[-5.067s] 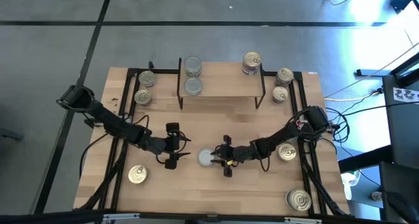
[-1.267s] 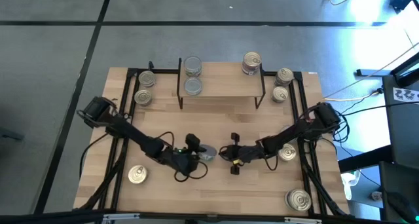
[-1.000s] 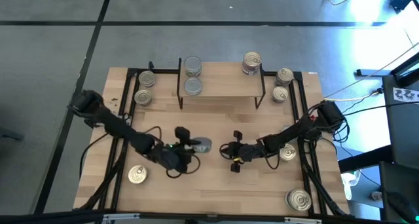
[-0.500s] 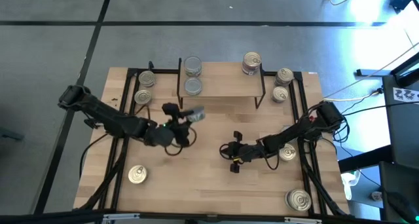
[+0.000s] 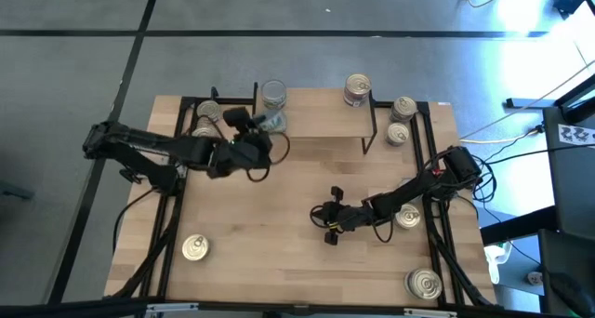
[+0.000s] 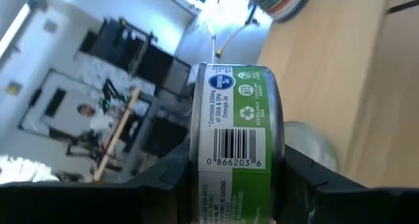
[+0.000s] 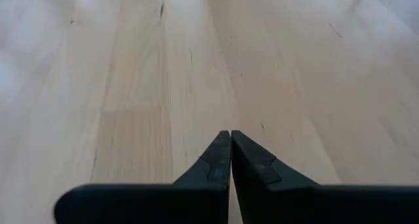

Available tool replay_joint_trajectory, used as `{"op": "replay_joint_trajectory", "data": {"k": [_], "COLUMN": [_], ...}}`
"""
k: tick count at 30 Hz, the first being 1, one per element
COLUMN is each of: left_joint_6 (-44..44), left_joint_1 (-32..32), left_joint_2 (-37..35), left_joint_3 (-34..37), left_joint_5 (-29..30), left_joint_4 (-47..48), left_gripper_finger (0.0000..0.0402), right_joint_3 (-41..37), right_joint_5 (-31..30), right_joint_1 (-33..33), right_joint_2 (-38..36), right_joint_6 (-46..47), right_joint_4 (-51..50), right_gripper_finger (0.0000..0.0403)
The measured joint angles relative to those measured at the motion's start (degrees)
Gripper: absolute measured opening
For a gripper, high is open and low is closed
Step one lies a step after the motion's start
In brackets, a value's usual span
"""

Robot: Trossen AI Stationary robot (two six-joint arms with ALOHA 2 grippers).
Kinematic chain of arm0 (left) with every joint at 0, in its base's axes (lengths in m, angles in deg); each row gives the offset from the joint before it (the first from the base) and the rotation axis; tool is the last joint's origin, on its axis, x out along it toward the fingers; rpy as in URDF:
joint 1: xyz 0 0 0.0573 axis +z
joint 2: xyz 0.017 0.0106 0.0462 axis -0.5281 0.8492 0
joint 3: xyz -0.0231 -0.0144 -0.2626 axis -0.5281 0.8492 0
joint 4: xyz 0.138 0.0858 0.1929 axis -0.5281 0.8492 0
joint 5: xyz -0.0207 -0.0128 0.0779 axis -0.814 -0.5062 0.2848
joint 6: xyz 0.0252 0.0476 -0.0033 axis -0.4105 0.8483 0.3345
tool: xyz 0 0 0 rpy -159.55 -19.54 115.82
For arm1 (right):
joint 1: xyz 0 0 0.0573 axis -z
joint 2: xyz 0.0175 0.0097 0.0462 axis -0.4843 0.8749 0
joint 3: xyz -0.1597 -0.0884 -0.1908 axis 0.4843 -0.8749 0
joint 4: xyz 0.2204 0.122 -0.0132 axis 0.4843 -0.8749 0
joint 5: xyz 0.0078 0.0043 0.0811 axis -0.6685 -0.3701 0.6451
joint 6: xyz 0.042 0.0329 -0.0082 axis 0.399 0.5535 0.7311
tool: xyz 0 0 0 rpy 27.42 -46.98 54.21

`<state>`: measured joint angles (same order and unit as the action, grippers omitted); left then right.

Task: Stack canned seafood by type on shelf
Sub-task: Stack the green white tuna can on top of the green white tuna can on the shelf

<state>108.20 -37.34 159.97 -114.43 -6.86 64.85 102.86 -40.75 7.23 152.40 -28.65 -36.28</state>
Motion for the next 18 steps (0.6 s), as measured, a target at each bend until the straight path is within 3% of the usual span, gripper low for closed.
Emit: {"op": "replay_joint_trajectory", "data": {"k": [5,10,18], "left_joint_6": [-2.27,-1.58,-0.78], "left_joint_1": [3.49,6.14,9.05], "left_joint_2": [0.6,3.43,8.66], "left_joint_3": [-0.62,-0.62,-0.6], "left_joint_5": [-5.91,-7.15,-9.76], "left_joint_4": [3.68,4.64,4.61], "left_gripper_finger": [0.0142,0.0136,0.0163], "right_joint_3": [0.0,0.0,-0.01], "right_joint_5": [-0.2,-1.14,-1.16], "right_joint_1": [0.09,0.04,0.03], "right_joint_2": [0.0,0.0,0.0], "right_joint_6": [-0.08,-0.24,-0.26], "right_joint_4": [-0.1,-0.45,-0.47], "right_gripper_finger": [0.0014,0.0014,0.0014]}}
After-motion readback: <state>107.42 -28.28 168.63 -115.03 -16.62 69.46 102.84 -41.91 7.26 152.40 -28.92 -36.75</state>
